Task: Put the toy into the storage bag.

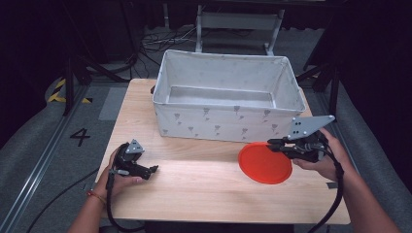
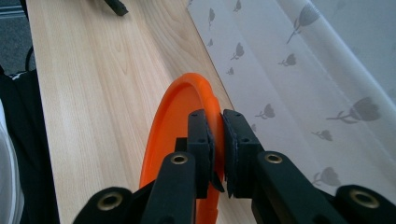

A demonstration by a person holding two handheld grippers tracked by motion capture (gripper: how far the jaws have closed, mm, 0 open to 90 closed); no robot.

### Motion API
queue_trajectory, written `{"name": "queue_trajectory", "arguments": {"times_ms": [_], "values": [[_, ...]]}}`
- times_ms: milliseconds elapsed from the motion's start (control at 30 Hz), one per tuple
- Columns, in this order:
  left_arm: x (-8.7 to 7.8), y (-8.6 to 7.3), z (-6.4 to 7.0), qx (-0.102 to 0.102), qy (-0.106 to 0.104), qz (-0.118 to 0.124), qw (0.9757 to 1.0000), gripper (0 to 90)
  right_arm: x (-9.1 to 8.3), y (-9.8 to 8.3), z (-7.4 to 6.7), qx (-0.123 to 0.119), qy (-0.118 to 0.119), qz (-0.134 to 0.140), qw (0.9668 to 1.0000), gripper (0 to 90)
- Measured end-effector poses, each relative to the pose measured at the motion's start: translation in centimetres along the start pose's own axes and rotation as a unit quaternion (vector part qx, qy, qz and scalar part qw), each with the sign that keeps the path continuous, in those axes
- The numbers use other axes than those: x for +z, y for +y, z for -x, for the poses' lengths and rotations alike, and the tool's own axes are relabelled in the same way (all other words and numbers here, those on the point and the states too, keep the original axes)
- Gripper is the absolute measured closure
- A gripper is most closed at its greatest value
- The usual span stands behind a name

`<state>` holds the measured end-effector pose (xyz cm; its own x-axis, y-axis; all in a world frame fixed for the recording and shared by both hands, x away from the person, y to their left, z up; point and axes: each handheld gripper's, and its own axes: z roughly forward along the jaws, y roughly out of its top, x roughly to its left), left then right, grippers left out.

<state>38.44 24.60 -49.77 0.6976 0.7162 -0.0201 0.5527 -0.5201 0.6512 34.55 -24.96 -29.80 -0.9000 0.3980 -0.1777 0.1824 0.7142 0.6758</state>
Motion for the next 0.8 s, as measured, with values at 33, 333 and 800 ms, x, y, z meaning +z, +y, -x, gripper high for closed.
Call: {"name": "queue_trajectory", "arguments": {"times_ms": [33, 333, 800], "values": [[0.0, 0.0, 0.0, 0.000, 0.000, 0.000, 1.0000, 0.6, -0.6, 0.5, 0.2, -0.003, -0.003, 0.002, 1.0000, 82.4], [0.0, 0.0, 0.0, -0.002, 0.000, 0.000, 1.0000, 0.6, -2.1, 2.0, 0.5, -0.009, -0.002, -0.005, 0.9999, 82.4], [0.0, 0.0, 0.0, -0.003, 0.003, 0.000, 1.0000, 0.7, -5.5, 5.4, 1.8, -0.025, -0.008, 0.001, 0.9997, 82.4]]}}
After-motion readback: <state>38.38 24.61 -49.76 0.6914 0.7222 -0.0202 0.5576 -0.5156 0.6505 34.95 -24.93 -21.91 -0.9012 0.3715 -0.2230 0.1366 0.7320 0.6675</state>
